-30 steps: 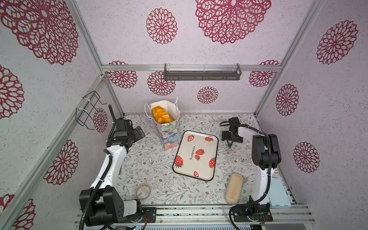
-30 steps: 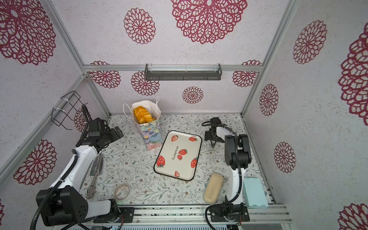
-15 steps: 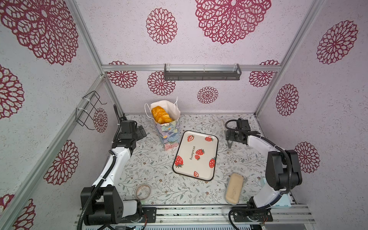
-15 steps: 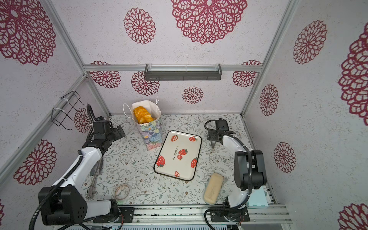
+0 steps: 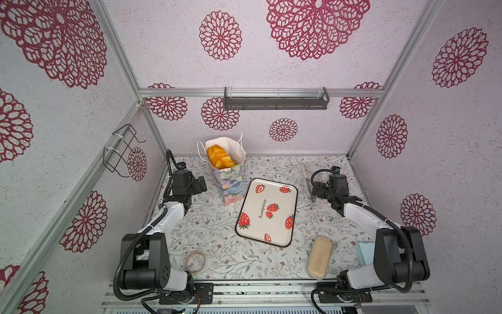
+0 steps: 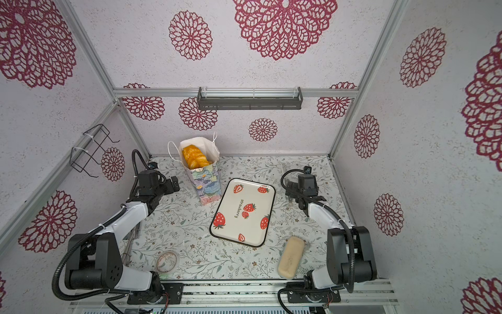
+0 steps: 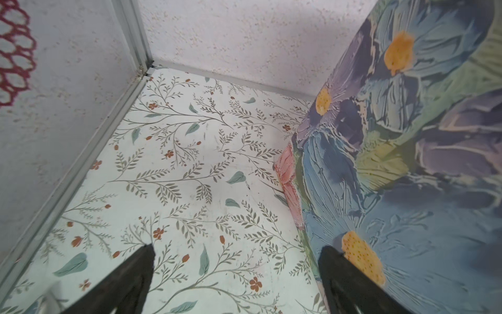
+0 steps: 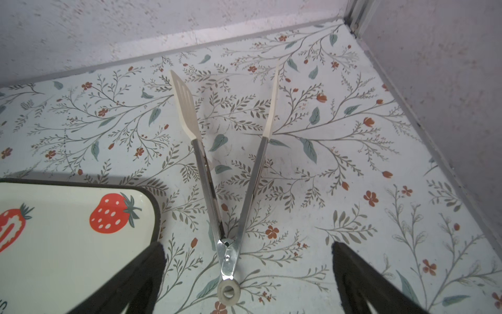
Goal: Pack bread into a paper bag
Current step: Place the pair of food tongs at the top-right of the table, then reset both arms
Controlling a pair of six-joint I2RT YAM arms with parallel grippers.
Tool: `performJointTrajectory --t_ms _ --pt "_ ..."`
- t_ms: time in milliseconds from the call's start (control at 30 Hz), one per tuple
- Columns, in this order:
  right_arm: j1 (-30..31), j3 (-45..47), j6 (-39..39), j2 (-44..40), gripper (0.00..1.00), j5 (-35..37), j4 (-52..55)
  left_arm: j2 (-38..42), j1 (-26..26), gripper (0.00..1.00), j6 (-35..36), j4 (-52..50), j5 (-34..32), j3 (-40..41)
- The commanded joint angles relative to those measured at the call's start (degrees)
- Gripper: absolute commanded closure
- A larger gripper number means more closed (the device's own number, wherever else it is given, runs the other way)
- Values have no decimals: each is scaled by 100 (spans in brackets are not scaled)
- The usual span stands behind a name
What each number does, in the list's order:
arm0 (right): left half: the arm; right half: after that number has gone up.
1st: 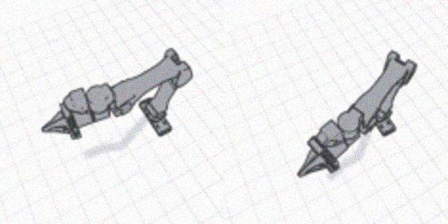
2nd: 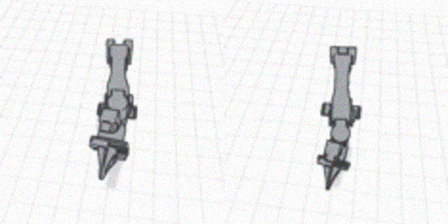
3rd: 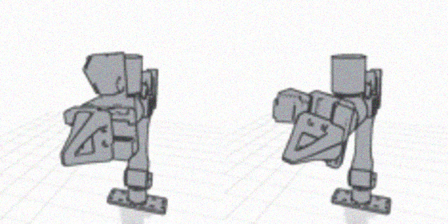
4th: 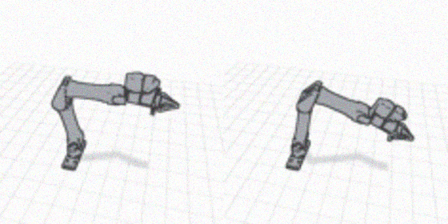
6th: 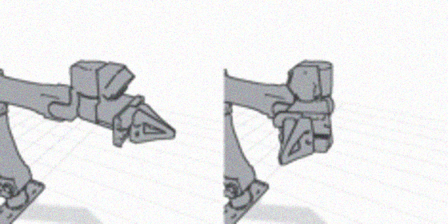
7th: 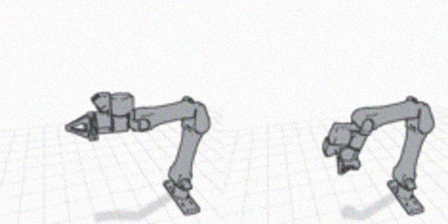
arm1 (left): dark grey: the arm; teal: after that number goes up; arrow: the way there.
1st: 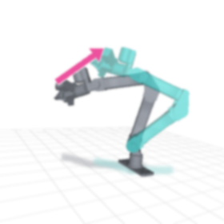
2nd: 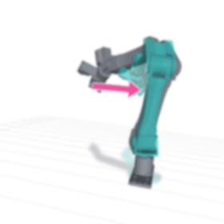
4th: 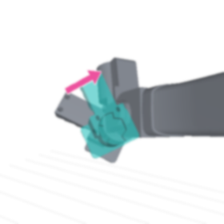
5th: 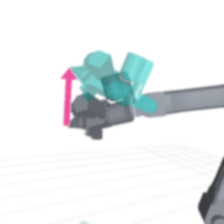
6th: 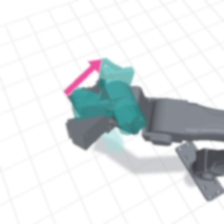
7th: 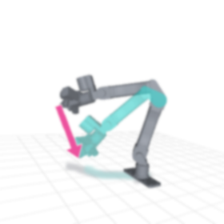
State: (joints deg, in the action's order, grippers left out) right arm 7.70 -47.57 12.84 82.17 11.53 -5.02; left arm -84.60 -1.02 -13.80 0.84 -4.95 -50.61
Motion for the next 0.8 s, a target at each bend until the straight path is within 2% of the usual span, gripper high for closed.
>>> performJointTrajectory --t_ms 0,200,500,767 --pt "111 517 -483 -423 2 224 -1018 -139 9 3 443 649 363 25" --pt "187 942 -784 -701 3 713 -1422 72 -118 2 883 1165 259 568" --pt "181 1356 -1020 -488 3 637 -2136 352 -459 3 934 1702 320 1100" --pt "96 1552 -1181 -174 3 717 -2636 7 -474 2 1077 2013 432 1210"
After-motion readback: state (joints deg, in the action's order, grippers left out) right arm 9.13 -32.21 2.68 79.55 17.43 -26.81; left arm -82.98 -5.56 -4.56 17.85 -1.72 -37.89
